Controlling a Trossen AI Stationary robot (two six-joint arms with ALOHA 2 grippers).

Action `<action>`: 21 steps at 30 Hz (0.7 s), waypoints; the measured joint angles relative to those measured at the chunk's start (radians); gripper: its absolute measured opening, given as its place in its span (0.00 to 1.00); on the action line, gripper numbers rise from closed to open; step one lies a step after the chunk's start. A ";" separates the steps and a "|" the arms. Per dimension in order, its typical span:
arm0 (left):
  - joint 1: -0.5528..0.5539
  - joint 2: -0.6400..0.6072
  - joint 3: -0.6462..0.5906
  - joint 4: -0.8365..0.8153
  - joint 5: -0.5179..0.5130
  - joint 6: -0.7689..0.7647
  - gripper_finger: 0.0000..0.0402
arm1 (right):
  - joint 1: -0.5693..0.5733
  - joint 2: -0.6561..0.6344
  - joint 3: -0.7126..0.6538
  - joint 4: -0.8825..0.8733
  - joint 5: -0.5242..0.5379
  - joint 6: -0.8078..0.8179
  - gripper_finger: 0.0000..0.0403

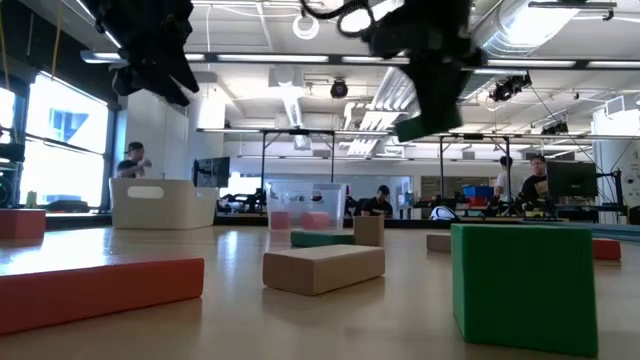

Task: Sort & place blocks by color
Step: Put the green block into the bottom white bin

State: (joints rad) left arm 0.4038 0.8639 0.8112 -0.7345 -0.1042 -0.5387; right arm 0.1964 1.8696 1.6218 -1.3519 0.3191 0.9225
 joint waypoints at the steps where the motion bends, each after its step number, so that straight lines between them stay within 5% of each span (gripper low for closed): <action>1: 0.000 0.000 0.000 -0.011 -0.007 -0.006 0.41 | 0.012 -0.010 0.000 -0.027 0.003 0.030 0.07; 9: 0.001 0.000 0.000 -0.047 -0.013 -0.010 0.41 | 0.119 -0.064 0.000 -0.217 0.003 0.315 0.07; 21: 0.002 0.000 0.000 -0.094 -0.018 -0.041 0.48 | 0.324 -0.099 -0.001 -0.220 -0.055 0.657 0.07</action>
State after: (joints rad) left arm 0.4053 0.8639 0.8108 -0.8283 -0.1221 -0.5793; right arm 0.5207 1.7710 1.6211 -1.5720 0.2640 1.5793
